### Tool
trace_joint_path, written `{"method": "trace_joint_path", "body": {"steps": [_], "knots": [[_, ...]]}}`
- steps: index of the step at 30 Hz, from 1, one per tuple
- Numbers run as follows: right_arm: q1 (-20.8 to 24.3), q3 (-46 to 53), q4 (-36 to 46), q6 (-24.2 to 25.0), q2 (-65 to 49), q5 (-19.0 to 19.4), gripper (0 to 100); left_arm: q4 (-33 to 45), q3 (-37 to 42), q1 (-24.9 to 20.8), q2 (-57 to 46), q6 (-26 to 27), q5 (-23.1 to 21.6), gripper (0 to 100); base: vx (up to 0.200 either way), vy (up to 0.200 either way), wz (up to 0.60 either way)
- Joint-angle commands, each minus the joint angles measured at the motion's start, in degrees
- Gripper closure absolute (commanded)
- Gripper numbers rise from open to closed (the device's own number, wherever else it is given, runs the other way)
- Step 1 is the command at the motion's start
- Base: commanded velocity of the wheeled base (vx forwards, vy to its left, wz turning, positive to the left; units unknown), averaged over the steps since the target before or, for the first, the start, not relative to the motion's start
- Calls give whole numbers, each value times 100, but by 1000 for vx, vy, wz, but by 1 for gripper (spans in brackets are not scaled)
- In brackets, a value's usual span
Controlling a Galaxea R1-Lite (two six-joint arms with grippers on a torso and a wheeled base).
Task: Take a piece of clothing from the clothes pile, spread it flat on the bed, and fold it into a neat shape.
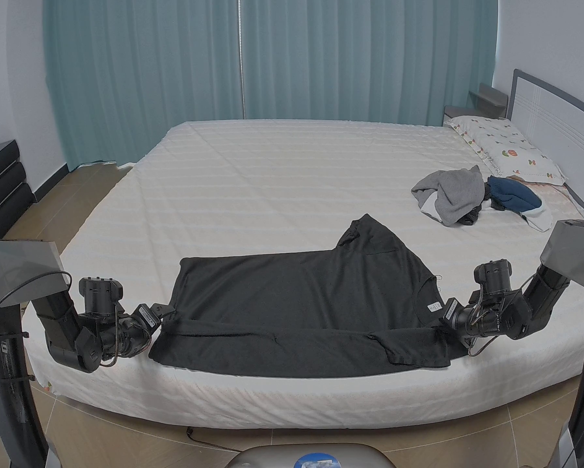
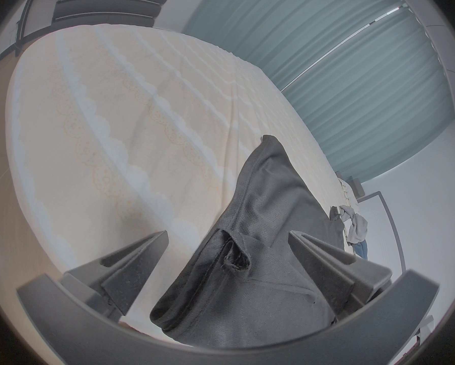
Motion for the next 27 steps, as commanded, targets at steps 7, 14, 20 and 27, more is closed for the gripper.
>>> {"method": "trace_joint_path", "body": {"steps": [7, 14, 20, 27], "knots": [[55, 152, -167, 44, -171, 8, 0, -38, 35, 13, -145, 35, 45, 0, 0, 0, 0], [2, 503, -528, 27, -689, 78, 0, -55, 26, 110, -365, 26, 45, 0, 0, 0, 0], [-68, 626, -519, 36, -1278, 166, 0, -55, 70, 163, -628, -18, 45, 0, 0, 0, 0], [-42, 881, -536, 36, -1366, 386, 0, 6, 26, 198, -637, -18, 36, 0, 171, 0, 0]]}}
